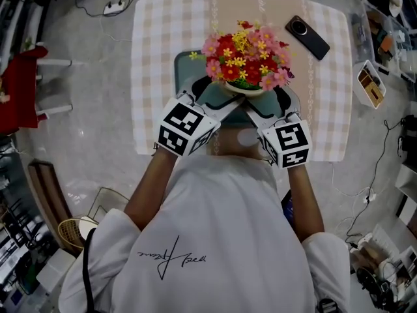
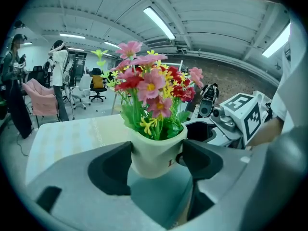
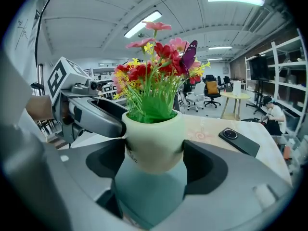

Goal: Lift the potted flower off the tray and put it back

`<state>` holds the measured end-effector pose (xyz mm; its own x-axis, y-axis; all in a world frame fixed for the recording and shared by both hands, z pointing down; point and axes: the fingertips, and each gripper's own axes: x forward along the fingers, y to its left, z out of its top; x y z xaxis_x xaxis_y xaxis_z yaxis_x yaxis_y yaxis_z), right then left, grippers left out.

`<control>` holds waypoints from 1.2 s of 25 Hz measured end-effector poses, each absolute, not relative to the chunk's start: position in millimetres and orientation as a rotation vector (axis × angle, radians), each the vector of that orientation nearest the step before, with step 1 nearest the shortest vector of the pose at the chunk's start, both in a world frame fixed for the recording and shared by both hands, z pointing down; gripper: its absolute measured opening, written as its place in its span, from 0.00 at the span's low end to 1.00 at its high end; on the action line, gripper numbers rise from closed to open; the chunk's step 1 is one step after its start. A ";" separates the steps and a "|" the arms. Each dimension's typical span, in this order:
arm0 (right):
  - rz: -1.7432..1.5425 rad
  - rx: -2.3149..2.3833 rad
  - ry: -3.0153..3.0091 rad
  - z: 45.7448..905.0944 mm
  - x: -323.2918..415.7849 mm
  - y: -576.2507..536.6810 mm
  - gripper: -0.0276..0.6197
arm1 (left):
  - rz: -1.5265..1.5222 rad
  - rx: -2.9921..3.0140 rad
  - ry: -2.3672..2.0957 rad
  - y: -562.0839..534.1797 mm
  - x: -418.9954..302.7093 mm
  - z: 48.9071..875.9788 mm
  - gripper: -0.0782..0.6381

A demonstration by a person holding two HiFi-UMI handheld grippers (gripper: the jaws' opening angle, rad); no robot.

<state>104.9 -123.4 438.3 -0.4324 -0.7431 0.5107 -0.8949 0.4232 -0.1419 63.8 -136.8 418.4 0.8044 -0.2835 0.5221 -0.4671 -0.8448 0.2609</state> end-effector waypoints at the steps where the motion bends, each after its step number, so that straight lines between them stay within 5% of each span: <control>1: 0.569 1.400 -2.310 439.8 106.3 -124.4 0.64 | 0.676 2.610 -0.563 -137.7 65.1 420.0 0.57; 30: 0.593 1.304 -2.253 488.1 123.0 -144.2 0.64 | 0.761 2.525 -0.546 -155.4 79.3 471.8 0.55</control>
<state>123.0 -144.2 488.1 -0.4398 -0.6782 0.5888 -0.8802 0.4559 -0.1324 79.3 -155.4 471.8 0.7700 -0.2386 0.5918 -0.4837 -0.8232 0.2975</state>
